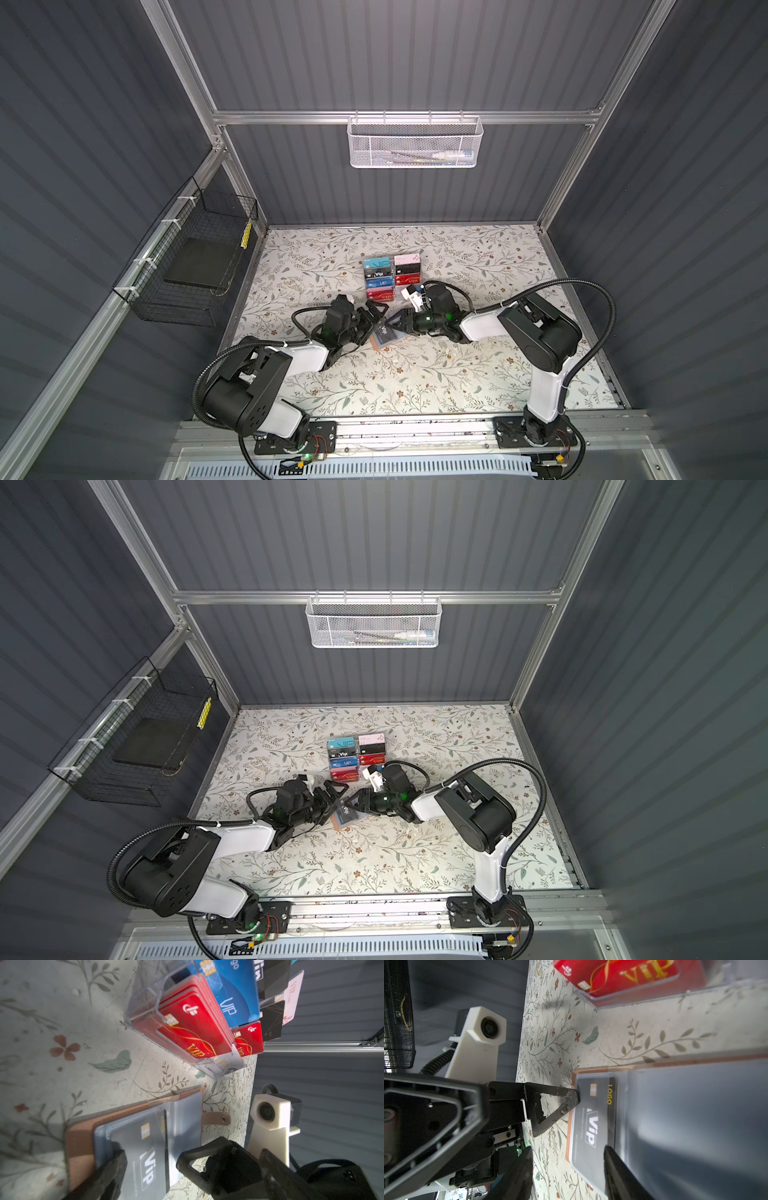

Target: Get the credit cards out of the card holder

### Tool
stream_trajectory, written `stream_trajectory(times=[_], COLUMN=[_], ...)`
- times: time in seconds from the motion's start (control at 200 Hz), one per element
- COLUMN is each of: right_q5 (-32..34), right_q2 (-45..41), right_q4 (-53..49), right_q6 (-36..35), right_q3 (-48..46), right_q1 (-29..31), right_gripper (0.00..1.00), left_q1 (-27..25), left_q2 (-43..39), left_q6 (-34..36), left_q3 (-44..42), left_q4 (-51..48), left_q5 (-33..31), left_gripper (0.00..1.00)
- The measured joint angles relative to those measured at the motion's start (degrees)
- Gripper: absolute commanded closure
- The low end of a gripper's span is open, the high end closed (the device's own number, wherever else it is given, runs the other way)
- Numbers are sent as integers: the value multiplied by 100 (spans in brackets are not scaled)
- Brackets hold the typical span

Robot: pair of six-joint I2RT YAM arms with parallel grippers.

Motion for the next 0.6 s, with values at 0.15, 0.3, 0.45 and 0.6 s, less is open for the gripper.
stream_trajectory(times=[0.15, 0.3, 0.45, 0.6], right_q5=[4, 7, 0, -59], right_q2=[-7, -7, 0, 96], right_q4=[0, 94, 323, 575], right_q6=[63, 133, 190, 273], right_q3=[-168, -326, -459, -474], right_q1=[0, 0, 0, 0], right_gripper=[44, 44, 44, 44], left_q1=[0, 0, 0, 0], left_q2=[0, 0, 7, 13], left_q6=[0, -2, -24, -44], left_q3=[-87, -186, -304, -402], left_q4=[153, 326, 540, 715], left_q5=[-2, -2, -2, -4], left_gripper=[0, 0, 0, 0])
